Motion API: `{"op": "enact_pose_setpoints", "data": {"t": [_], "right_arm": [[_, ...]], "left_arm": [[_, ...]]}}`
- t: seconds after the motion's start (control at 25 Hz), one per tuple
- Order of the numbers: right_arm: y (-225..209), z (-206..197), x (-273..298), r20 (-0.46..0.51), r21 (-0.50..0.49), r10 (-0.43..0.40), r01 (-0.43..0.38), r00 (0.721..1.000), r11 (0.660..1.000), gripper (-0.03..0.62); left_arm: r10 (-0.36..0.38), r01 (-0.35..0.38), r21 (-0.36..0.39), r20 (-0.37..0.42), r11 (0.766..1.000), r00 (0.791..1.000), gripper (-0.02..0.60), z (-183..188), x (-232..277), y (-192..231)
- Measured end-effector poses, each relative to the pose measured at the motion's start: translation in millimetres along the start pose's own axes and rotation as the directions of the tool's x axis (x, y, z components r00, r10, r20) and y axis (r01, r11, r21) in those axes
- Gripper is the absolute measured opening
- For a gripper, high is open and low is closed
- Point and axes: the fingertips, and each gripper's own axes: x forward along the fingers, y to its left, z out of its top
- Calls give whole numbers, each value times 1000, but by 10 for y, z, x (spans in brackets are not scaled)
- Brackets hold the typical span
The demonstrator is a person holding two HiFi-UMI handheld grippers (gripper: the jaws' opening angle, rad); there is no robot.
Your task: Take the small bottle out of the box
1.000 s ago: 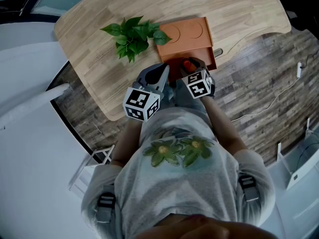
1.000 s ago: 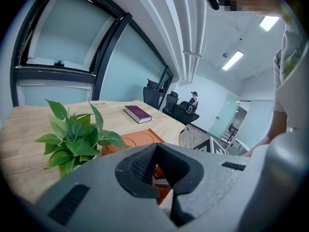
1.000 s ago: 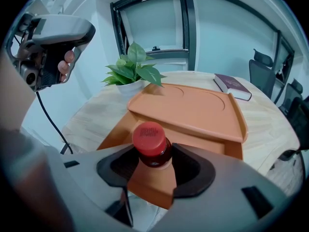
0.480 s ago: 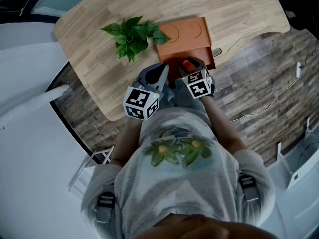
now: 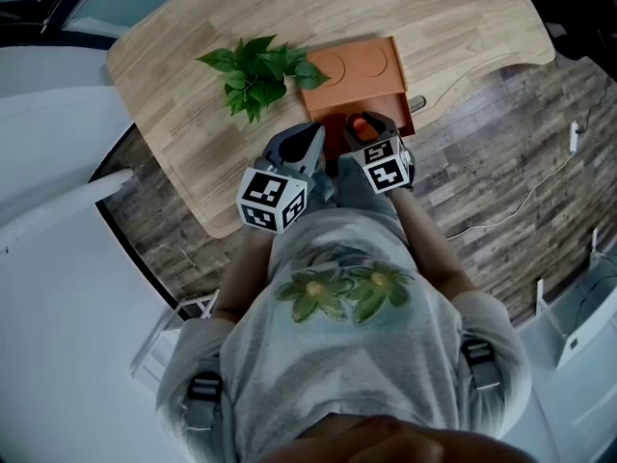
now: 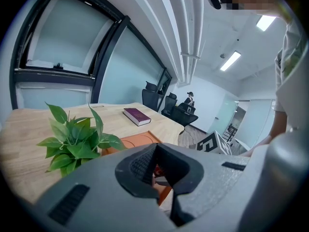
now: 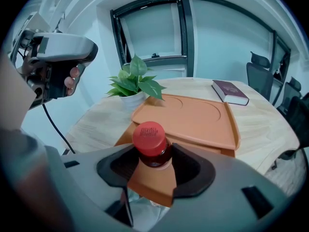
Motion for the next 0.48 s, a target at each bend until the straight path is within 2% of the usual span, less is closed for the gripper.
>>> {"op": "enact_pose_setpoints", "data": {"t": [0.48], "right_arm": [[6, 123, -182, 40, 4, -13, 13, 999, 1000, 213]], "left_arm": [[-4, 3, 32, 24, 999, 1000, 8, 114, -60, -8]]}}
